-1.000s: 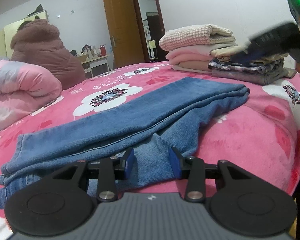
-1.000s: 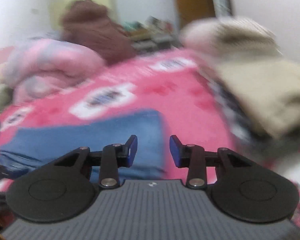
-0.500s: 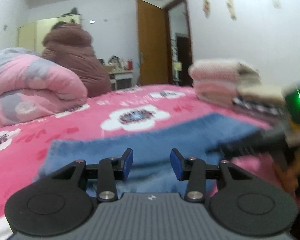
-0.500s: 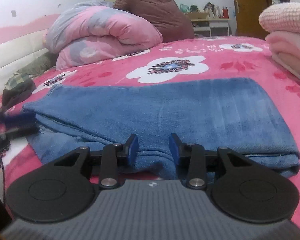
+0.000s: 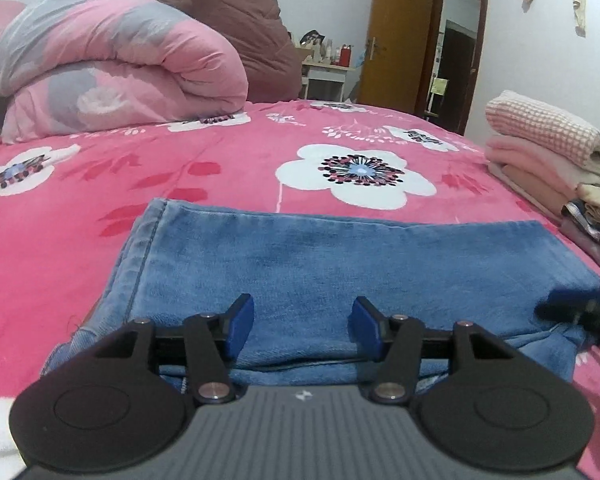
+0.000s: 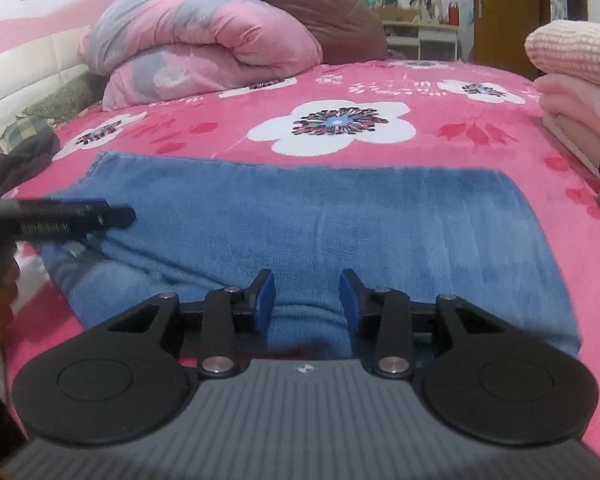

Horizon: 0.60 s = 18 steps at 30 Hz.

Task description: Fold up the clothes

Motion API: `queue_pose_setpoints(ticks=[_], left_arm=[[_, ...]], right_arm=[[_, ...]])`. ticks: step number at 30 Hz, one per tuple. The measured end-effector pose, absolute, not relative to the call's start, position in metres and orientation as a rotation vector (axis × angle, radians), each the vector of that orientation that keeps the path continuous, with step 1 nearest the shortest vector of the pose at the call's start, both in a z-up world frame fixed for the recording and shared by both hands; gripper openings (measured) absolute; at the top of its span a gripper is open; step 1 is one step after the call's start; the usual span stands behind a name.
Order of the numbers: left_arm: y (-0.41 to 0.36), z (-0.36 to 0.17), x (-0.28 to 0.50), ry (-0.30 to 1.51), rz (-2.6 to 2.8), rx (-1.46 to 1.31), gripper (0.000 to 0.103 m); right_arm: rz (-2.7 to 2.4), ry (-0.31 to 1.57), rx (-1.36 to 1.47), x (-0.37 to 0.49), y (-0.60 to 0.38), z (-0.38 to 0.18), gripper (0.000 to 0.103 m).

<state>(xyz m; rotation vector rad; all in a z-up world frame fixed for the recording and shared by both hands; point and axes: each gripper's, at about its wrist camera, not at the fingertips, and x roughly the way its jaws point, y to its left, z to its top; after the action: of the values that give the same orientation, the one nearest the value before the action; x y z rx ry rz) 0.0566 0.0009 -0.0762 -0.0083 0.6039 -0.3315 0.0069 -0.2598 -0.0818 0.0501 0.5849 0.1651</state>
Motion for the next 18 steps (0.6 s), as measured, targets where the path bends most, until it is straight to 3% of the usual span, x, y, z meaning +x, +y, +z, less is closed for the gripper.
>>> queue_pose_setpoints(ticks=[4, 9, 14, 18], left_arm=[[-0.002, -0.075, 0.06, 0.626, -0.314, -0.015, 0.061], [-0.015, -0.073, 0.065, 0.657, -0.295, 0.034, 0.069], [-0.019, -0.07, 0.068, 0.689, -0.273, 0.042, 0.07], [-0.023, -0.069, 0.07, 0.706, -0.269, 0.062, 0.072]], right_arm=[[0.105, 0.534, 0.025, 0.018, -0.266, -0.065, 0.041], [0.076, 0.587, -0.043, 0.03, -0.271, -0.102, 0.05], [0.058, 0.667, -0.065, 0.047, -0.268, -0.077, 0.053], [0.03, 0.589, -0.063, 0.065, -0.268, -0.058, 0.056]])
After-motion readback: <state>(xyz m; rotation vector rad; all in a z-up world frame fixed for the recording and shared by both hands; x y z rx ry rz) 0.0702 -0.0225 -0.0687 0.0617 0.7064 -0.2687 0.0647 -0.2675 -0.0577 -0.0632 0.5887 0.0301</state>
